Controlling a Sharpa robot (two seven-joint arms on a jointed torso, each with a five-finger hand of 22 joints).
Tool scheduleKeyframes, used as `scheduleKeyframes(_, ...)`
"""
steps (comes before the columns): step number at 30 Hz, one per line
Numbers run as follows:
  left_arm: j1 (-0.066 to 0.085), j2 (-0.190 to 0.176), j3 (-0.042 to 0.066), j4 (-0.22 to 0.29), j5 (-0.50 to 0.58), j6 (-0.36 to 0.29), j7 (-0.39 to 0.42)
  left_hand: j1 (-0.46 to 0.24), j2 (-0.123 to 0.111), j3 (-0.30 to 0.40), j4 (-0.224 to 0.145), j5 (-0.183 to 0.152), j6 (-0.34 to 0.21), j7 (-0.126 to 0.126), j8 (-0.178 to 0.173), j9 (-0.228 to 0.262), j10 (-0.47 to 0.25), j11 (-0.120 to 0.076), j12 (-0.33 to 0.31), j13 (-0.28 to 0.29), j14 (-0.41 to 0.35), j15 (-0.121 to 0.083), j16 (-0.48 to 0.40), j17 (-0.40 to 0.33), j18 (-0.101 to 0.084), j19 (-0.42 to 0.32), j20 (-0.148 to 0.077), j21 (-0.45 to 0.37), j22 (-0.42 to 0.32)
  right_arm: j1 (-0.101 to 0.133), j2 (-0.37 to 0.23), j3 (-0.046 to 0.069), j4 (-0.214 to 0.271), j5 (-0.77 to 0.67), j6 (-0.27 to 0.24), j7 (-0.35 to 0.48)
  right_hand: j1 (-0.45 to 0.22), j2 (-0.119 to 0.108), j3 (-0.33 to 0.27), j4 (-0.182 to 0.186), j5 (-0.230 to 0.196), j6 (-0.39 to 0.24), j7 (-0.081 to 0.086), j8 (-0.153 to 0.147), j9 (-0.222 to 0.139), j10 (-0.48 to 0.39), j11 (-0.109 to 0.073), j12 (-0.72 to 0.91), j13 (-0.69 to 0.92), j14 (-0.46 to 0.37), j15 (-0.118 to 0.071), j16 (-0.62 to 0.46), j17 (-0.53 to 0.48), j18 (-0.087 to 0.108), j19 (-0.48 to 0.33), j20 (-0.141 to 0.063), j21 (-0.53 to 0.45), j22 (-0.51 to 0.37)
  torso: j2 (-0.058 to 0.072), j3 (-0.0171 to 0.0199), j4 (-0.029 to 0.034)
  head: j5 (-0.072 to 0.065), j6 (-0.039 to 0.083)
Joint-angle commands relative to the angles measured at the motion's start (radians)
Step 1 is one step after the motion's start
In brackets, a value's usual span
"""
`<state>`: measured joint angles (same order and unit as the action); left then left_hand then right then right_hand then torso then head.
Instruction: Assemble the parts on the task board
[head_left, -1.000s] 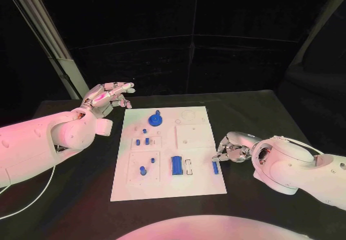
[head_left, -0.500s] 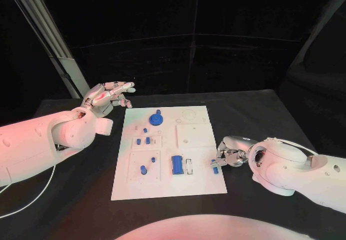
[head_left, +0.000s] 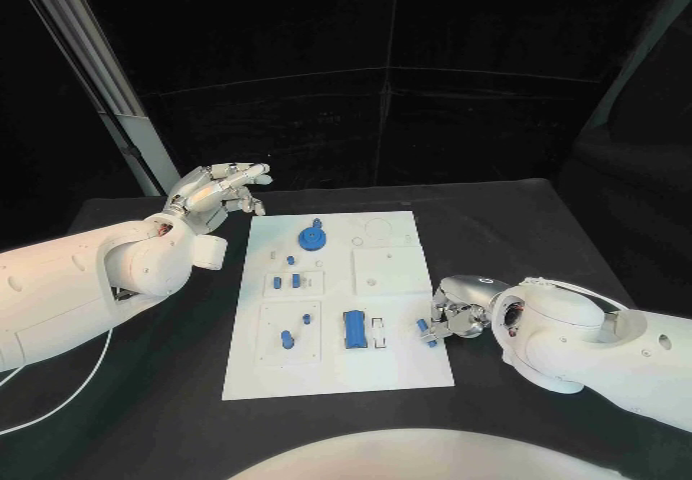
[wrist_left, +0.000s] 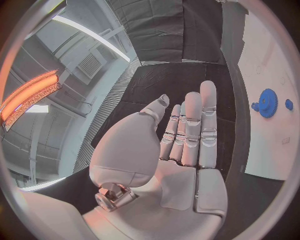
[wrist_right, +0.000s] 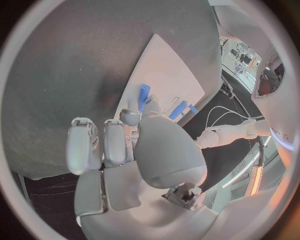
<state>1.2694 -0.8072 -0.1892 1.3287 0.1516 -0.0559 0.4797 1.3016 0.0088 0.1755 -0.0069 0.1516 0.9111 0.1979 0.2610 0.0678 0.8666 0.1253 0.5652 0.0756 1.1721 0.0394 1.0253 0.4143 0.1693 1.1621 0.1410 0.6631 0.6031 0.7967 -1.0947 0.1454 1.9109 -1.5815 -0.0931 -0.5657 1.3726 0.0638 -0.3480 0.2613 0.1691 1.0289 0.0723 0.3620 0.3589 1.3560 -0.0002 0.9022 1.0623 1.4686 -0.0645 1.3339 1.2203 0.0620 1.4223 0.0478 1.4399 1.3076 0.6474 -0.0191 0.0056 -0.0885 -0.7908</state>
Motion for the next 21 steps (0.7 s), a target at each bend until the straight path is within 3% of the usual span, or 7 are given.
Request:
scheduleKeyframes(1,0.001,0.001,0.000,-0.001,-0.002,0.013,0.004,0.010,-0.003,-0.007,0.001,-0.005,-0.008,-0.002,0.003,0.000,-0.004,0.000,0.005,-0.002,-0.009,0.001,0.007,-0.002,0.013,-0.006,-0.001,0.006,0.001,-0.008,0.013,-0.004,-0.004,-0.086,0.048,-0.006,0.017,0.001,0.001,-0.012,0.007,-0.003,-0.001,-0.007,0.001,-0.001,-0.006,-0.007,-0.002,0.040,-0.007,-0.004,0.000,-0.004,-0.001,-0.007,-0.001,0.015,0.000,0.0003,-0.0011,0.001,0.001)
scheduleKeyframes(12,0.001,-0.001,-0.001,-0.002,-0.002,0.014,0.002,0.010,-0.003,-0.007,0.001,-0.005,-0.008,-0.002,0.003,0.000,-0.004,0.000,0.005,-0.002,-0.009,0.001,0.007,-0.002,0.013,-0.006,-0.001,0.006,0.001,-0.024,0.042,-0.003,-0.005,-0.213,0.037,-0.008,0.065,0.000,0.016,-0.046,0.031,-0.018,0.003,-0.015,0.013,-0.008,-0.004,-0.019,-0.008,0.038,-0.006,-0.013,-0.009,-0.003,-0.006,-0.006,-0.008,0.007,0.002,0.0001,-0.0017,0.005,0.005)
scheduleKeyframes(17,0.001,-0.001,-0.001,-0.002,-0.002,0.015,0.001,0.010,-0.004,-0.008,0.001,-0.005,-0.008,-0.002,0.004,0.000,-0.004,0.000,0.006,-0.002,-0.010,0.001,0.007,-0.002,0.013,-0.007,-0.001,0.007,0.002,-0.025,0.052,-0.003,-0.007,-0.233,0.036,-0.008,0.090,-0.001,0.021,-0.063,0.078,-0.050,0.015,-0.041,0.009,-0.024,0.005,-0.044,-0.023,0.036,0.000,-0.020,-0.016,-0.001,-0.012,-0.002,-0.013,-0.001,0.003,0.0005,-0.0021,0.005,0.005)
scheduleKeyframes(21,0.001,-0.001,-0.001,-0.002,-0.002,0.015,0.000,0.010,-0.005,-0.009,0.001,-0.005,-0.008,-0.002,0.005,0.000,-0.004,0.000,0.006,-0.002,-0.010,0.001,0.007,-0.003,0.014,-0.007,-0.001,0.007,0.002,-0.025,0.057,-0.003,-0.008,-0.241,0.039,-0.008,0.098,-0.003,0.020,-0.068,0.086,-0.066,0.024,-0.060,0.000,-0.039,0.011,-0.071,-0.042,0.035,0.006,-0.023,-0.020,0.000,-0.015,0.003,-0.016,-0.005,0.003,-0.0002,-0.0023,0.004,0.006)
